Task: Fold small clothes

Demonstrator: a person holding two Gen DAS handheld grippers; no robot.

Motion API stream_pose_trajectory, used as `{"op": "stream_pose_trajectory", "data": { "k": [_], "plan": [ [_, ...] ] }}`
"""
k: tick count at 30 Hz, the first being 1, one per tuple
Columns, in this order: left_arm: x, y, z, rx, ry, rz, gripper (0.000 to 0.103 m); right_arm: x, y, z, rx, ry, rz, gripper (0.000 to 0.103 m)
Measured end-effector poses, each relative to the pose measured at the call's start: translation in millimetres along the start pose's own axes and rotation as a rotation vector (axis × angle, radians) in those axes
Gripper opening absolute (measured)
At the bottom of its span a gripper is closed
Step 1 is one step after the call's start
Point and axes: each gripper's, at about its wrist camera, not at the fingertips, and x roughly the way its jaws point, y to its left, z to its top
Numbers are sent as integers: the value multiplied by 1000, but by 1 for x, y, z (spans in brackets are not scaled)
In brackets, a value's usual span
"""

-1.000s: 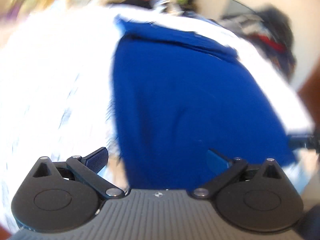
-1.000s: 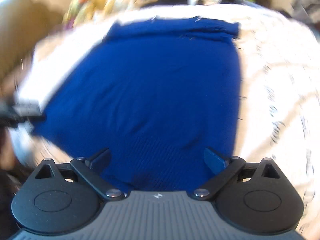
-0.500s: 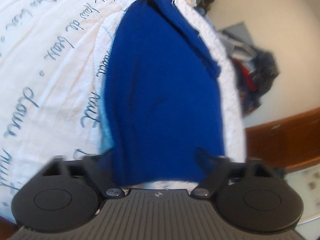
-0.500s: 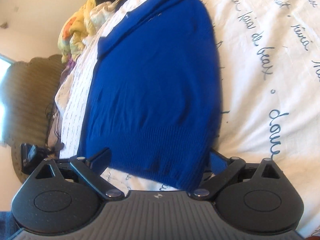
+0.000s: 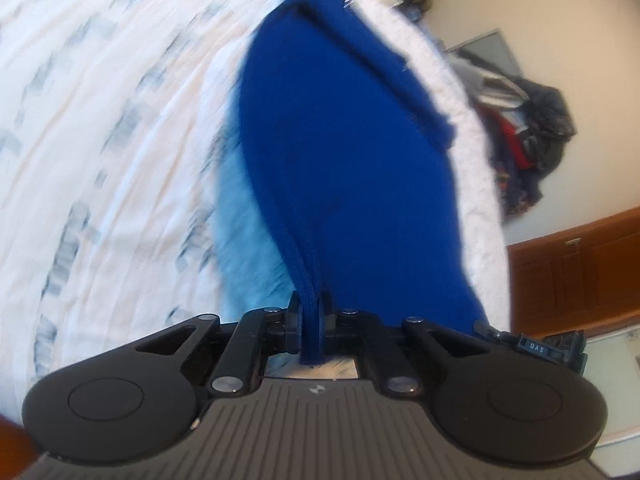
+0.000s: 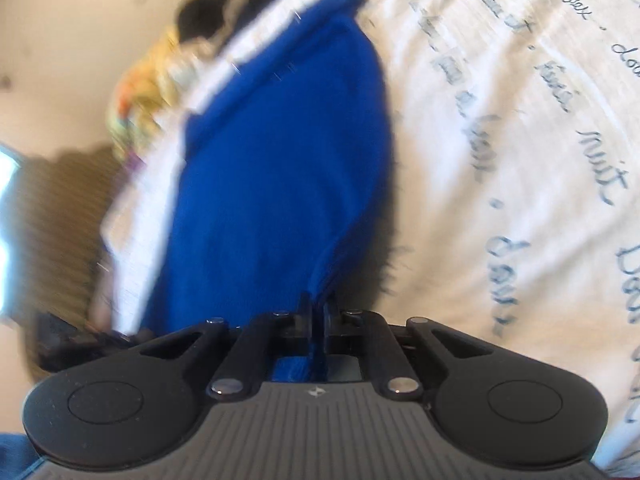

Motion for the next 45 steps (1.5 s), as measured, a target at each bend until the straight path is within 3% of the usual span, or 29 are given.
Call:
{"op": "stream_pose_trajectory", "data": {
  "k": [5, 11, 15, 21, 22, 23, 24, 26, 27, 29, 31, 33, 34, 36, 40, 42, 45],
  "plan": [
    [-8, -37, 55, 100, -120, -89, 6, -9, 15, 37, 2, -103, 157, 5],
    [30, -65, 173, 135, -275, -82, 6, 30, 22, 146, -32, -242, 253, 5],
    [81, -74, 254, 109, -314, -54, 6, 82, 8, 234, 7, -261, 247, 5],
    [150, -68, 340, 121, -332, 92, 7, 168, -14, 340, 102, -233, 151, 6],
    [163, -64, 354, 115, -336, 115, 10, 184, -17, 352, 115, -214, 121, 8],
    [171, -59, 363, 97, -343, 128, 23, 199, -17, 360, 128, -198, 76, 9],
    [175, -52, 370, 69, -362, 130, 54, 211, -18, 367, 152, -187, 34, 11],
    [167, -45, 374, 27, -439, 141, 98, 223, -21, 375, 175, -199, 29, 14],
    [155, -43, 368, 18, -501, 133, 100, 223, -19, 375, 172, -214, 14, 16],
    [133, -37, 352, 28, -534, 97, 101, 209, -11, 365, 155, -282, -20, 20],
    [112, -36, 325, 62, -510, 144, 101, 185, 2, 348, 71, -358, -28, 39],
    [93, -34, 287, 116, -494, 194, 101, 159, 12, 320, -8, -403, -54, 82],
    [88, -31, 270, 139, -466, 210, 101, 145, 14, 302, -43, -424, -61, 87],
    [81, -23, 236, 152, -409, 231, 100, 124, 11, 268, -85, -420, -82, 88],
    [84, 3, 192, 70, -292, 192, 97, 115, -2, 217, -117, -257, -253, 88],
    [87, 5, 178, 71, -305, 167, 98, 116, 0, 201, -141, -235, -244, 87],
    [97, 1, 183, 75, -291, 155, 98, 125, 4, 202, -107, -182, -165, 82]
  ]
}}
